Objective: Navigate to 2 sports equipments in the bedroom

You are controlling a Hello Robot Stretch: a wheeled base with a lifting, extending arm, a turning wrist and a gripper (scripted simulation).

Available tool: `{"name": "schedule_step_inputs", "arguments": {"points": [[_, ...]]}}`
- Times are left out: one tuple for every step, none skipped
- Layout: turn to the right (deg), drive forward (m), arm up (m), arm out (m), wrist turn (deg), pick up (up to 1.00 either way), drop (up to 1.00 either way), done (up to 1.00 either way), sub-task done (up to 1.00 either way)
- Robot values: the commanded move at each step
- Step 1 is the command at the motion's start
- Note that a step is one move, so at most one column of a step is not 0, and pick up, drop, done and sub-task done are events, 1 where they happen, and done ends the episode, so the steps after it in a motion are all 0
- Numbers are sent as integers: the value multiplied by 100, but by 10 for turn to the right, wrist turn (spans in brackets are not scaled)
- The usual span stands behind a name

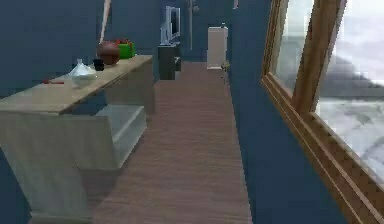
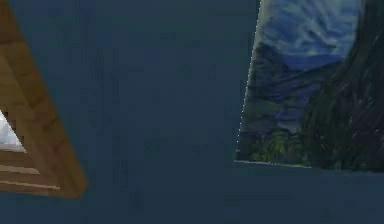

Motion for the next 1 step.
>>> {"name": "schedule_step_inputs", "arguments": {"points": [[0,100,0,0,0,0,0,0,0]]}}
